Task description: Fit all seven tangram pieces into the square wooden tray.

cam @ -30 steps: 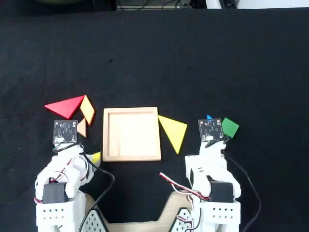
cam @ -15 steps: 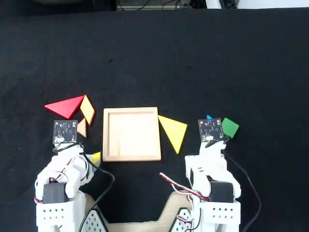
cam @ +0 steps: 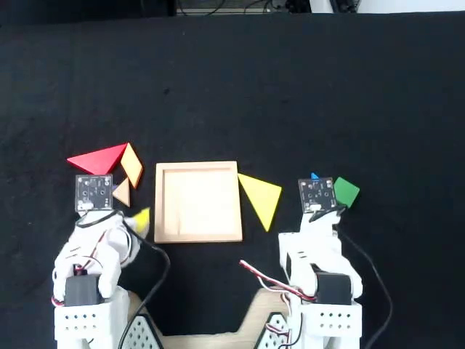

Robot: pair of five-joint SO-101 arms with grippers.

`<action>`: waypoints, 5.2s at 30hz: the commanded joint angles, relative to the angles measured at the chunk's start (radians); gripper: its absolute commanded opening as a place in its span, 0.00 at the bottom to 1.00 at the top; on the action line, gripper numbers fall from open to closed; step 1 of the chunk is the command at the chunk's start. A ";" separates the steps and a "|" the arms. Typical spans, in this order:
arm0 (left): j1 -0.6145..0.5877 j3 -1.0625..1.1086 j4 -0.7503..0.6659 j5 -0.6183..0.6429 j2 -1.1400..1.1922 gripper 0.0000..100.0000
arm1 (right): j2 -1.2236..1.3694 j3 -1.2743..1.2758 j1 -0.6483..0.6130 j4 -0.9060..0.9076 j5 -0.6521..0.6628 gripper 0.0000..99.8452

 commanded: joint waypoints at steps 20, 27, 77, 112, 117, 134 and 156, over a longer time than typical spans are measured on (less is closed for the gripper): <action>0.205 0.019 -0.285 -0.245 -0.003 0.27 | -0.074 0.001 -0.149 -0.632 0.029 0.01; 0.242 0.019 -0.207 -0.261 -0.003 0.27 | -0.081 -0.001 -0.255 -0.512 0.175 0.01; -0.091 0.019 -0.353 -0.034 -0.009 0.22 | -0.076 0.001 -0.109 -0.557 0.164 0.24; -0.077 0.018 -0.361 -0.017 -0.006 0.17 | -0.074 -0.005 -0.106 -0.543 0.238 0.23; -0.012 0.019 -0.347 -0.054 -0.002 0.17 | -0.073 -0.139 -0.106 -0.416 0.219 0.19; -0.013 0.019 -0.334 -0.077 0.000 0.17 | 0.739 -0.677 -0.221 -0.281 0.189 0.19; -0.013 0.019 -0.330 -0.120 0.000 0.17 | 1.810 -1.245 -0.315 -0.069 0.216 0.33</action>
